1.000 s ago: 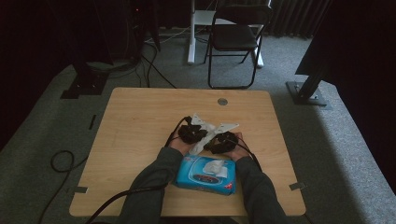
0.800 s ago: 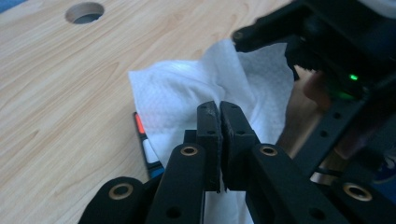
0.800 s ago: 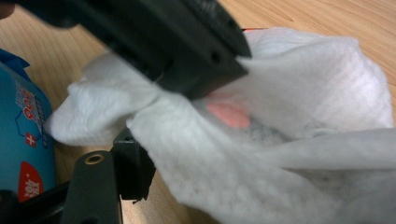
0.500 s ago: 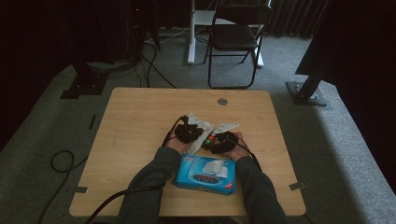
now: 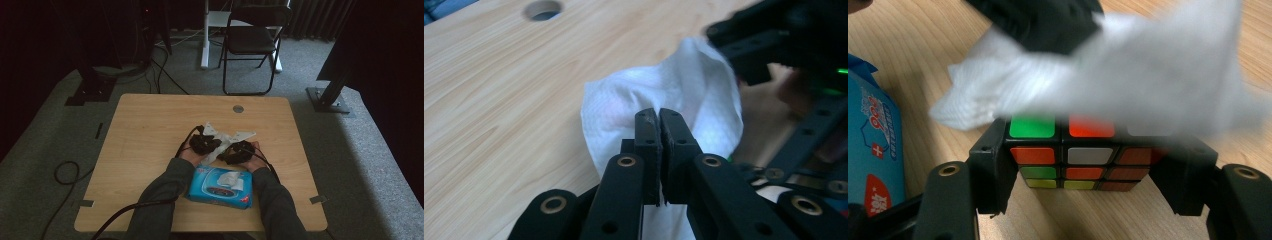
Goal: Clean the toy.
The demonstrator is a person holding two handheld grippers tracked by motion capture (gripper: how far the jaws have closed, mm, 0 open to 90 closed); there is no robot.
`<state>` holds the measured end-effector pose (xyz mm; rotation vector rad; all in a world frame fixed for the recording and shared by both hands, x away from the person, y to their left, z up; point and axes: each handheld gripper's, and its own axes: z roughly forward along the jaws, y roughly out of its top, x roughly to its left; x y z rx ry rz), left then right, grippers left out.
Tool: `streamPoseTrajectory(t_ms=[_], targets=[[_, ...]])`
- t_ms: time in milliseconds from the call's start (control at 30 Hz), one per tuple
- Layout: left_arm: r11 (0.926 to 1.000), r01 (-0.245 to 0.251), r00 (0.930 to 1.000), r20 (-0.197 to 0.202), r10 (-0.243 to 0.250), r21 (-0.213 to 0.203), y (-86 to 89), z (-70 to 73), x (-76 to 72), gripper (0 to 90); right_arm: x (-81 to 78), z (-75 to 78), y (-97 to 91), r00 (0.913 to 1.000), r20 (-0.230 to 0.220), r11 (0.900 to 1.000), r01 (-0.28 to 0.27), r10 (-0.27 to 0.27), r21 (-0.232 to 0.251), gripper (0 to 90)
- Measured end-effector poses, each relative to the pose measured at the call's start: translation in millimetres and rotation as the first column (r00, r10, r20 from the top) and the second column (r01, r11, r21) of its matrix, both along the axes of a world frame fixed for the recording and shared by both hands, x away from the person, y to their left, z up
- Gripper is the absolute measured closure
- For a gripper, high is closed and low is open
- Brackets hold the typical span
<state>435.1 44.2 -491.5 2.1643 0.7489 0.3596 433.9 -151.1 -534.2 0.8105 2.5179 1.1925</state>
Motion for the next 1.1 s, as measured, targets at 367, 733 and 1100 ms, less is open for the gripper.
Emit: streamPoseTrajectory(t_ms=[367,733,1100], targets=[[0.9938,-0.111,0.9933,-0.033,0.111,-0.003,29.2,-10.4,3.9,87.5,1.6,1.2,-7.7,0.9998,-0.019,1.0,-0.001,0.001,-0.002,33.4],[0.9974,-0.072,0.9945,-0.076,0.072,-0.005,17.5,-20.4,3.0,87.3,1.2,2.3,-19.4,0.999,-0.038,0.9997,0.024,-0.023,0.006,31.2],[0.9975,0.07,0.9948,-0.075,-0.069,0.01,4.0,-20.5,-4.3,87.3,1.0,12.8,-38.7,0.9967,-0.043,0.9966,0.071,-0.069,0.041,22.2]])
